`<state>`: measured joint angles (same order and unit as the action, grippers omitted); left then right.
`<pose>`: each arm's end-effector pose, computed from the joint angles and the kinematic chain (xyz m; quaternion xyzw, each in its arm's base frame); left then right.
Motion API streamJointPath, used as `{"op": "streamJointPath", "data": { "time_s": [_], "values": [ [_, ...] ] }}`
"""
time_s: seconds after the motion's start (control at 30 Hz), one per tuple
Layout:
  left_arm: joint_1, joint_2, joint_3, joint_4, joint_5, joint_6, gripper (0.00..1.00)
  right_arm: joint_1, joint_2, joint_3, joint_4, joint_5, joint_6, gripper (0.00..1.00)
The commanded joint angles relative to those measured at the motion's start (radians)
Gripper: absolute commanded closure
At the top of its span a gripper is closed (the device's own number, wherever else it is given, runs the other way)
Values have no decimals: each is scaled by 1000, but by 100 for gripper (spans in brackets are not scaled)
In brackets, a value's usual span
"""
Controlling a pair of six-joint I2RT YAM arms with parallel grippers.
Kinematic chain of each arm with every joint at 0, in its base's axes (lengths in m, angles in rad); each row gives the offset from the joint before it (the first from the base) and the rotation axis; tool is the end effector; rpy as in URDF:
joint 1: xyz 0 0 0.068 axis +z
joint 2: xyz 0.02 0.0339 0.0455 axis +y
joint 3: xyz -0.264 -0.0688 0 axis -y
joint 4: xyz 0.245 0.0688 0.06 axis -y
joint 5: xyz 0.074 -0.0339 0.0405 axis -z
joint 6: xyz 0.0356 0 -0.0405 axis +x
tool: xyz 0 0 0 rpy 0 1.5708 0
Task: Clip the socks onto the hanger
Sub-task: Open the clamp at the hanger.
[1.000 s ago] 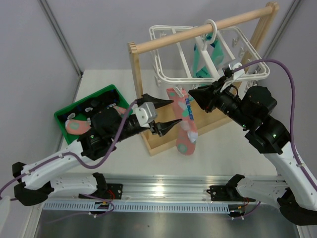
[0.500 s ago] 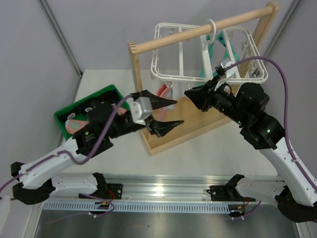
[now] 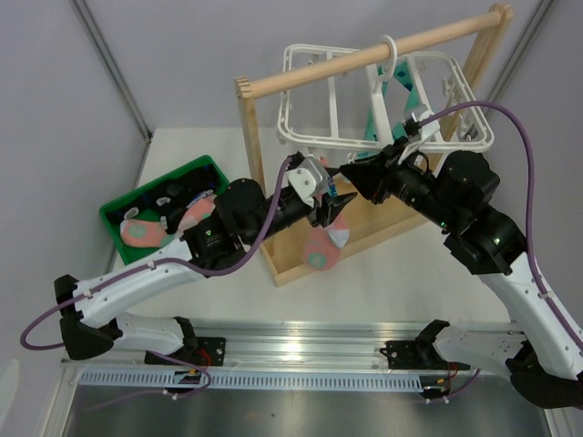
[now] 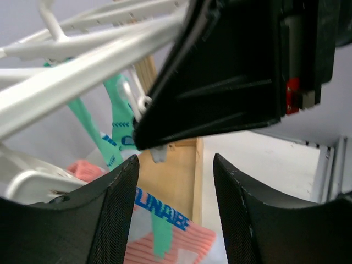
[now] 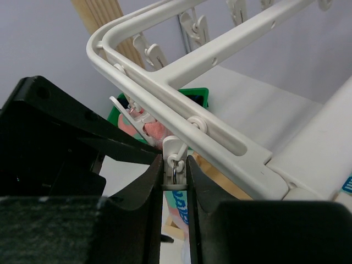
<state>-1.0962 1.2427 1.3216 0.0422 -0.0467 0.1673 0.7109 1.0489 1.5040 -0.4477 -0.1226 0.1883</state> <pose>0.1309 -0.2511 0.4558 0.3773 0.5452 -0.3214 0.6761 0.1422 0.1282 0.5047 -0.2237 0.6681 0.3467 0.6192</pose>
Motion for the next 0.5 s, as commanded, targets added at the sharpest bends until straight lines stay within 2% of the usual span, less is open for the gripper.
{"op": "streamJointPath", "data": {
  "time_s": [0.0, 0.2, 0.47],
  "values": [
    [2, -34, -24, 131, -70, 8, 41, -1, -4, 35, 3, -17, 39, 100],
    [2, -25, -47, 211, -74, 21, 47, -1, -1, 32, 10, -25, 68, 100],
    [2, 0, -61, 232, -71, 41, 65, -1, 0, 27, 14, -23, 111, 100]
  ]
}}
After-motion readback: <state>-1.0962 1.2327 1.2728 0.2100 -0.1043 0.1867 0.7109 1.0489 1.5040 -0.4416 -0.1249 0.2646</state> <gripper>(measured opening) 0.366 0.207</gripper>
